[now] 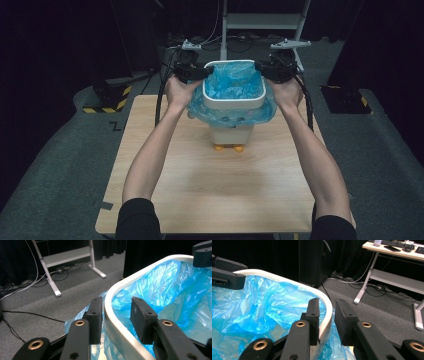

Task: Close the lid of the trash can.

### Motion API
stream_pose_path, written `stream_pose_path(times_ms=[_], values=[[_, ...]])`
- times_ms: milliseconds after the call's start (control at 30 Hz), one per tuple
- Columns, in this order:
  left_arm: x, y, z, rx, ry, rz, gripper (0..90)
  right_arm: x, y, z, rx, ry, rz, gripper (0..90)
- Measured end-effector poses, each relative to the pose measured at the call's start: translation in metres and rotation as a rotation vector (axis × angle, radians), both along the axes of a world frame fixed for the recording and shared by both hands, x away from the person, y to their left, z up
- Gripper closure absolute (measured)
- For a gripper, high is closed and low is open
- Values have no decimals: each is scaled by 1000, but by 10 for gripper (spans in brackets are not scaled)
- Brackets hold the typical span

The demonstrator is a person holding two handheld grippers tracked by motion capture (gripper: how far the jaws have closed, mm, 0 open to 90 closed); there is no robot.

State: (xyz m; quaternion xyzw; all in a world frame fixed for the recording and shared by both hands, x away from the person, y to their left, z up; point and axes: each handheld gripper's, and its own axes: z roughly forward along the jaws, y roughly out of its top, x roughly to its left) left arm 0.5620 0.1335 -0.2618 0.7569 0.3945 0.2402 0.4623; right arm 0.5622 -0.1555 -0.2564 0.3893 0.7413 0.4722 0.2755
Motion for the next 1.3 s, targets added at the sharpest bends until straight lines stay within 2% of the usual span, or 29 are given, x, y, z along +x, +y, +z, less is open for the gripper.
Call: stream_pose_path(times_ms=[467,533,867,933,1000,1133,1300], values=[[-8,6,7,-18,-15,0,503,-5,-8,2,23,-7,-7,631],[-9,7,8,-10,-13,-1,500,-5,-10,2,28,-3,-9,626],[-15,13,12,-40,-25,0,486,-9,-25,4,88,4,-1,613],[-17,14,13,-27,-34,4,483,-10,-27,5,84,-1,-1,613],[-17,16,13,-43,-30,6,482,-12,-28,6,85,-1,-2,613],[-19,22,13,-42,-28,13,480,-14,-29,7,78,-4,3,613],[-25,28,15,-60,-42,15,479,-15,-31,7,75,1,4,613]])
